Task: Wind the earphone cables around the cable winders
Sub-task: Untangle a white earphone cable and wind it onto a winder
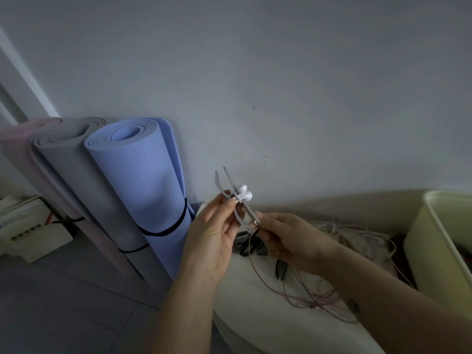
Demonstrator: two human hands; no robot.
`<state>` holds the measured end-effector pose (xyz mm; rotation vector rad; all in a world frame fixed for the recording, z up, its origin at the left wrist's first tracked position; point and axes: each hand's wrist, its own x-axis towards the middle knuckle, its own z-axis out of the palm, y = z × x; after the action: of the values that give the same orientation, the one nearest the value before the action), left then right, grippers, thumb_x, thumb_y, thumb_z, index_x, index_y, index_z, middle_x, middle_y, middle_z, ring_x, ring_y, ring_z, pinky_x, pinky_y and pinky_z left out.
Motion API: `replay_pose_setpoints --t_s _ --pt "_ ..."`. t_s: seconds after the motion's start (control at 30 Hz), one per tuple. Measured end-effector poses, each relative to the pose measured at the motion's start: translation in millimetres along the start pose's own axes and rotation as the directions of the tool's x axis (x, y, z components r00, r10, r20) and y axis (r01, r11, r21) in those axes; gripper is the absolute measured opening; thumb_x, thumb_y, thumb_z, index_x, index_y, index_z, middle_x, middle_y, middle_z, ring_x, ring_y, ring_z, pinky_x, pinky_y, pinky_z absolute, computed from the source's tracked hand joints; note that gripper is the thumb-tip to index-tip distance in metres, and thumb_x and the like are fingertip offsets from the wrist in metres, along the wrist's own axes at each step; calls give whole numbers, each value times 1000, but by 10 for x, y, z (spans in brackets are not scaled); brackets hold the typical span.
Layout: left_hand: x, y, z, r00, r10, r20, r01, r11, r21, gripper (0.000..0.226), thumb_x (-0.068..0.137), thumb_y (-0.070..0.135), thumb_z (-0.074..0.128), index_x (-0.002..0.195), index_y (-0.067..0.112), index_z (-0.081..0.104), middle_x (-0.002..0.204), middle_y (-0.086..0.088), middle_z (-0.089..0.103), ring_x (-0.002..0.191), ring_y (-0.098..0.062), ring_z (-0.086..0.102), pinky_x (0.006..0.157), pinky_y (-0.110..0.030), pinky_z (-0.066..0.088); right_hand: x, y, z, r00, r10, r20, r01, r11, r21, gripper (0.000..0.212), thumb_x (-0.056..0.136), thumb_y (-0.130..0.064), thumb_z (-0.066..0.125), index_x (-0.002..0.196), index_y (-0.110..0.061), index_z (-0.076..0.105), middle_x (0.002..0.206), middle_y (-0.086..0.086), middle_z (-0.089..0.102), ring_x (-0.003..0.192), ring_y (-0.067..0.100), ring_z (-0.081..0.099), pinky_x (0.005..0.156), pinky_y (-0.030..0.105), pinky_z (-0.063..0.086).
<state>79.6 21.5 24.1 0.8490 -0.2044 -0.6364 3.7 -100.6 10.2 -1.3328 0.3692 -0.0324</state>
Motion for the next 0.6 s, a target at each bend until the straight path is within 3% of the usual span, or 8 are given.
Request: replay_pose_setpoints --t_s 0.1,0.17,0.23,0.33,0.43,0.53,0.6 --pt "58 -16 -70 989 28 -142 -32 999 -22 15 85 3 59 98 5 66 94 -8 73 84 -11 69 81 -22 55 -42 -40 45 990 -102 -93 64 936 -345 31 99 -29 45 89 -14 70 49 -11 41 42 4 31 44 15 29" --pt "77 -31 -97 979 35 -202 -36 999 0 15 89 3 58 101 5 67 94 -8 71 83 -11 67 79 -20 55 -92 -81 78 982 -184 -45 123 799 -588 27 99 -30 47 95 -20 71 45 -16 48 42 2 37 45 11 30" --pt "88 -35 -119 969 52 -242 -40 998 54 18 90 4 60 106 5 67 94 -8 70 82 -10 64 76 -19 54 -144 -122 118 962 -274 15 200 661 -724 23 98 -29 49 101 -20 71 54 -21 55 49 -2 47 49 9 36" --pt "99 -49 -162 964 134 -230 -66 957 281 22 87 9 67 109 7 69 95 -3 73 82 -7 66 78 -22 53 -216 -197 145 914 -404 42 265 516 -815 21 96 -27 53 99 -18 71 60 -19 53 57 -10 52 56 8 39" --pt "83 -69 -153 967 221 -124 -109 805 584 23 83 18 73 105 21 71 93 7 75 91 -5 69 84 -23 52 -283 -316 107 869 -494 23 275 443 -853 19 92 -31 57 88 -19 72 58 -18 54 58 -7 54 54 10 41" --pt "47 -83 -99 968 244 -52 -137 693 707 22 82 20 73 95 36 66 85 16 74 83 4 67 68 -9 49 -305 -395 24 834 -552 9 254 370 -893 26 86 -41 55 83 -22 71 61 -15 60 59 2 57 52 18 46" --pt "38 -97 -80 975 224 2 -150 645 749 24 81 20 75 94 37 65 88 14 73 84 5 67 70 -10 49 -315 -431 -28 816 -577 -22 241 375 -895 20 84 -40 60 78 -23 70 59 -18 58 57 -2 56 50 15 42"
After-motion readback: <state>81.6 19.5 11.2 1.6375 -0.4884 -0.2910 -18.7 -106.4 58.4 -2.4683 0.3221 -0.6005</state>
